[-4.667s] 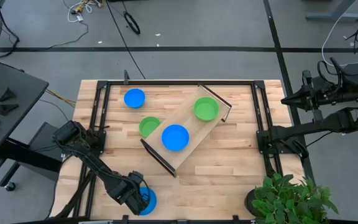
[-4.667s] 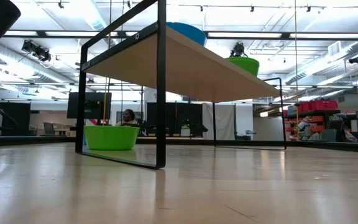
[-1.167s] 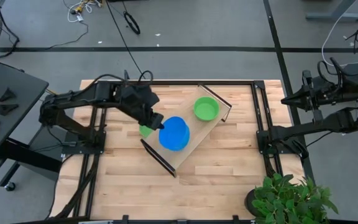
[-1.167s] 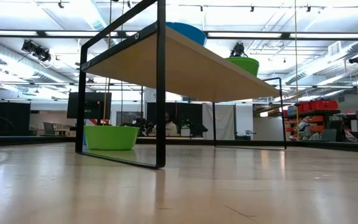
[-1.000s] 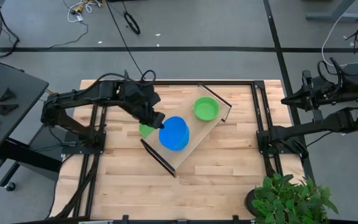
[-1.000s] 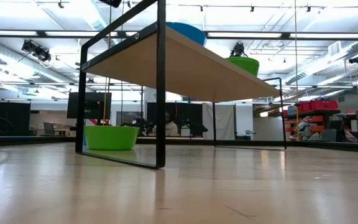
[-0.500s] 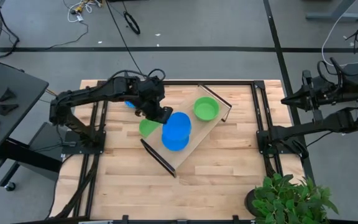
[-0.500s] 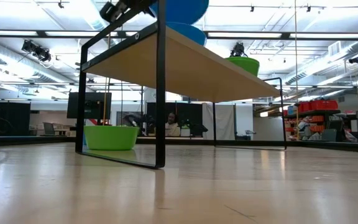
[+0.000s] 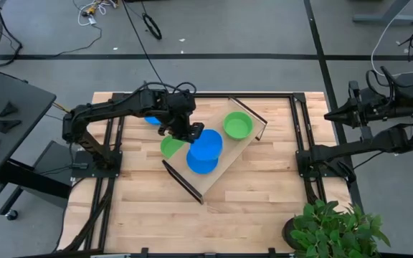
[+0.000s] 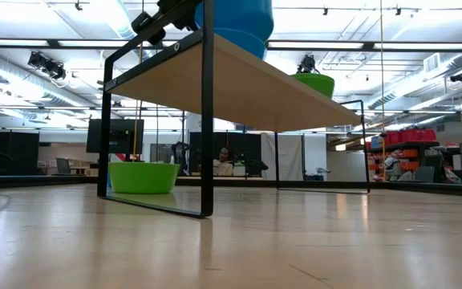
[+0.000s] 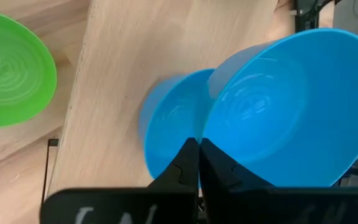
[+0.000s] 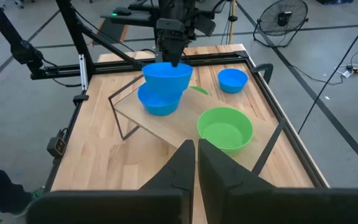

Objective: Pick & Place Mini bowls
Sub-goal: Stack the bottom blue bowl on top of the blue bowl on the shelf

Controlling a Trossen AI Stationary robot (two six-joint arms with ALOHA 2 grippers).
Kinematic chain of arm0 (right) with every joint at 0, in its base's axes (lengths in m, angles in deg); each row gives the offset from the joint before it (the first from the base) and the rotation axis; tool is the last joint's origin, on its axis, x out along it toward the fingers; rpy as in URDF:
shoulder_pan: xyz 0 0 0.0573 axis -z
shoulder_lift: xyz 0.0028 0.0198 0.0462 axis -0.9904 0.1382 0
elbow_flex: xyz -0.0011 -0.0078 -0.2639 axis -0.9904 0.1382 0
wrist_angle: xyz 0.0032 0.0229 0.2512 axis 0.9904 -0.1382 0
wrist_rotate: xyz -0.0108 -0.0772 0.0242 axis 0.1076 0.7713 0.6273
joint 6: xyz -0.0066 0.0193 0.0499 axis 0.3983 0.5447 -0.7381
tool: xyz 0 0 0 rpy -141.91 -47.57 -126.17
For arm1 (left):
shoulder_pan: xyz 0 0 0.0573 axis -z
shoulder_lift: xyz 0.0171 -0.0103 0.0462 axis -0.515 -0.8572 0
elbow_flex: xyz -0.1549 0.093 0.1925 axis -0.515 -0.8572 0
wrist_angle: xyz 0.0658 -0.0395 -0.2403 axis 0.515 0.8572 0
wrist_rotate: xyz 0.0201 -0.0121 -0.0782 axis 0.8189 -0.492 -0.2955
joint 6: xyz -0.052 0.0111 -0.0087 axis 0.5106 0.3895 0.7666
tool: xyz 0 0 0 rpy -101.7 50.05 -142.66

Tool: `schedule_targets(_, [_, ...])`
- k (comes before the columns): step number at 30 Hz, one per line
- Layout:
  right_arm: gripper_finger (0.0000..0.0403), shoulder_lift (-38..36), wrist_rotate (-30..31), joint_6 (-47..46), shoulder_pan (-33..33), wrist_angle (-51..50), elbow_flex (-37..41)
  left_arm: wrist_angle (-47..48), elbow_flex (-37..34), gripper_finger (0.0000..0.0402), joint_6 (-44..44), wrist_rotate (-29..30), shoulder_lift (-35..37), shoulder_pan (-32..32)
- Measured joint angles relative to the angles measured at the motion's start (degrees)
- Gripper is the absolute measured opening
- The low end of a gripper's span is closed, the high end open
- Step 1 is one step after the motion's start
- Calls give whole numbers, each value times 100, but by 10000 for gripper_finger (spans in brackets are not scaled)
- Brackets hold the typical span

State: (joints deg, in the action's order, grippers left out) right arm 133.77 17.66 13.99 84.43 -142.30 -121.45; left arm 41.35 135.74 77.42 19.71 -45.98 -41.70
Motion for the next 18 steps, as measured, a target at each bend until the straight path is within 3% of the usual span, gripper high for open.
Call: schedule_targets(18, [23,0,0,0,0,-2,0,352,0,0,-238,341,0,262])
